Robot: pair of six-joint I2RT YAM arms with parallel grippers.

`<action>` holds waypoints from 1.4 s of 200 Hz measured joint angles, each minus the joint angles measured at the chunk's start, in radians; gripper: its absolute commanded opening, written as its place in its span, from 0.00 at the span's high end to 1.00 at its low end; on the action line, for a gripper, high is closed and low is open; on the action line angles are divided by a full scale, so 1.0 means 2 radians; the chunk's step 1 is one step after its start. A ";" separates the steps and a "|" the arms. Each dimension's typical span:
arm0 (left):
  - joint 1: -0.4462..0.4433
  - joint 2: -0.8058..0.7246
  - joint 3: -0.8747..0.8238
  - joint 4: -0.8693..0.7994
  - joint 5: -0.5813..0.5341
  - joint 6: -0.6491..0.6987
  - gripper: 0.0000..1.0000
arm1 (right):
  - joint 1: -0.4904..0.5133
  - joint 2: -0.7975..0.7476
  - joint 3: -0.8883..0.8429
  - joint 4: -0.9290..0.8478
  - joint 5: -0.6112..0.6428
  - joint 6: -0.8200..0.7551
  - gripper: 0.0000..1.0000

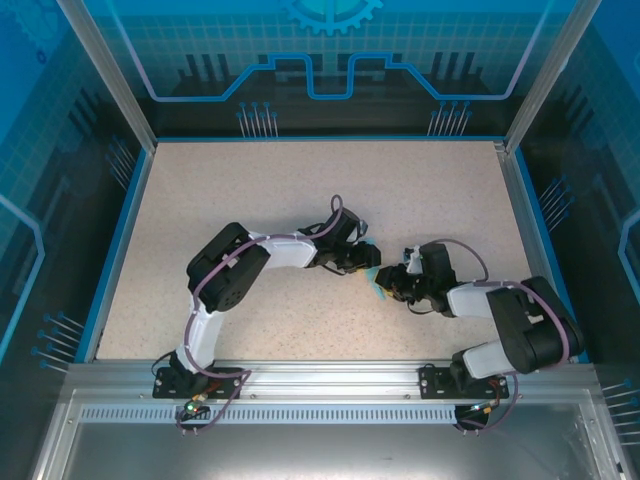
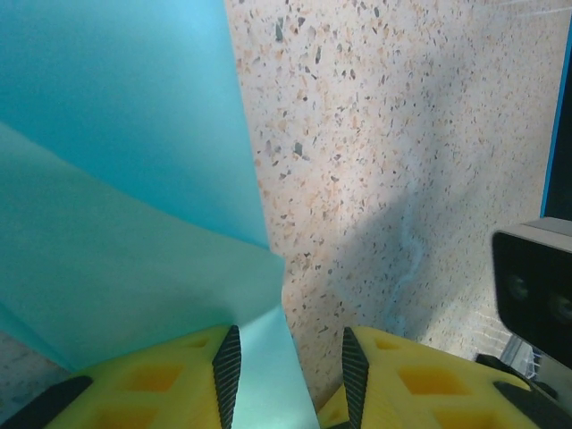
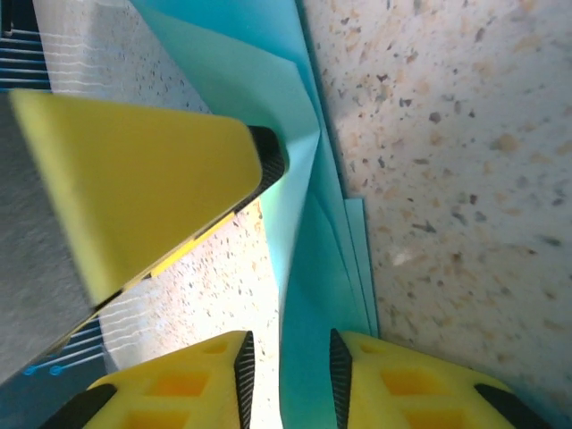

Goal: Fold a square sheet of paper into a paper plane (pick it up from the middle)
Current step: Fold the wing for the fifth time at the center of the table.

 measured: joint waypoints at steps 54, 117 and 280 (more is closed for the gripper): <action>0.001 0.003 0.006 -0.007 0.002 0.002 0.62 | 0.000 -0.023 0.015 -0.081 0.013 -0.046 0.68; 0.001 0.004 0.008 -0.010 0.004 0.004 0.62 | 0.000 0.005 0.041 -0.129 0.012 -0.070 0.85; 0.001 0.014 0.031 -0.038 0.009 0.004 0.64 | -0.006 -0.047 0.076 -0.251 0.024 -0.099 0.91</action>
